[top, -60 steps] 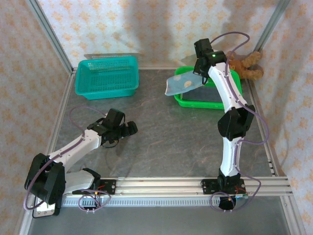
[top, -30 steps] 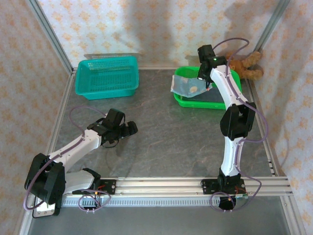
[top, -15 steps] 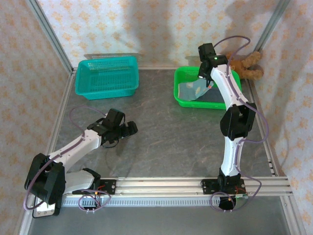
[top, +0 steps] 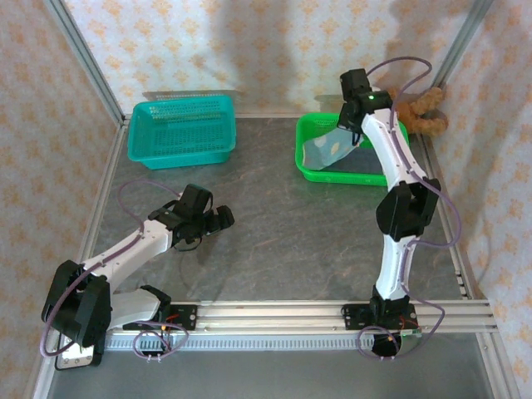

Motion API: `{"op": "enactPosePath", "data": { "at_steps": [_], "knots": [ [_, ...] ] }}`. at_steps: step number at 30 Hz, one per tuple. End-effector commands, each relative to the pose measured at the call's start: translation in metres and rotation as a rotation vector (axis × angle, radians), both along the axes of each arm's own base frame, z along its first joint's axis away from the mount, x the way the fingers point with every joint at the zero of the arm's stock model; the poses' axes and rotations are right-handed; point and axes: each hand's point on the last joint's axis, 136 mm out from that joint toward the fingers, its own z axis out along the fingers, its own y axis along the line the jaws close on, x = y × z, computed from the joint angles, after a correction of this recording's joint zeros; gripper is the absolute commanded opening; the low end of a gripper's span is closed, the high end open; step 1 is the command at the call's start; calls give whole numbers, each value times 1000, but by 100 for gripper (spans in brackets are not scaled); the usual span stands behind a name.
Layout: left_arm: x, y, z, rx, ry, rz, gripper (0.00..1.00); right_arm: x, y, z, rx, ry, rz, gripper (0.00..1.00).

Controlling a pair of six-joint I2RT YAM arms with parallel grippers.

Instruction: Fold and stack the towels

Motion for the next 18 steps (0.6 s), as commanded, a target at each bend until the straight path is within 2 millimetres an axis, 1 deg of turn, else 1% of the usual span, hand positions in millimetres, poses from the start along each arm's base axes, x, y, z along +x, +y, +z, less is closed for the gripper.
{"op": "enactPosePath", "data": {
  "at_steps": [1, 8, 10, 13, 18],
  "knots": [
    [1, 0, -4, -8, 1, 3, 100, -9, -5, 36, 15, -70, -17, 0],
    [0, 0, -4, -11, 3, 3, 100, -13, -9, 38, 3, -75, -28, 0],
    [0, 0, -5, -12, 4, 3, 100, -14, -10, 36, -3, -70, -30, 0],
    [-1, -1, -6, -16, 6, 4, 100, -15, -11, 27, -14, -49, -35, 0],
    [-3, 0, -7, -16, 10, 4, 100, -15, -14, 7, -32, -17, -50, 0]
  ]
}}
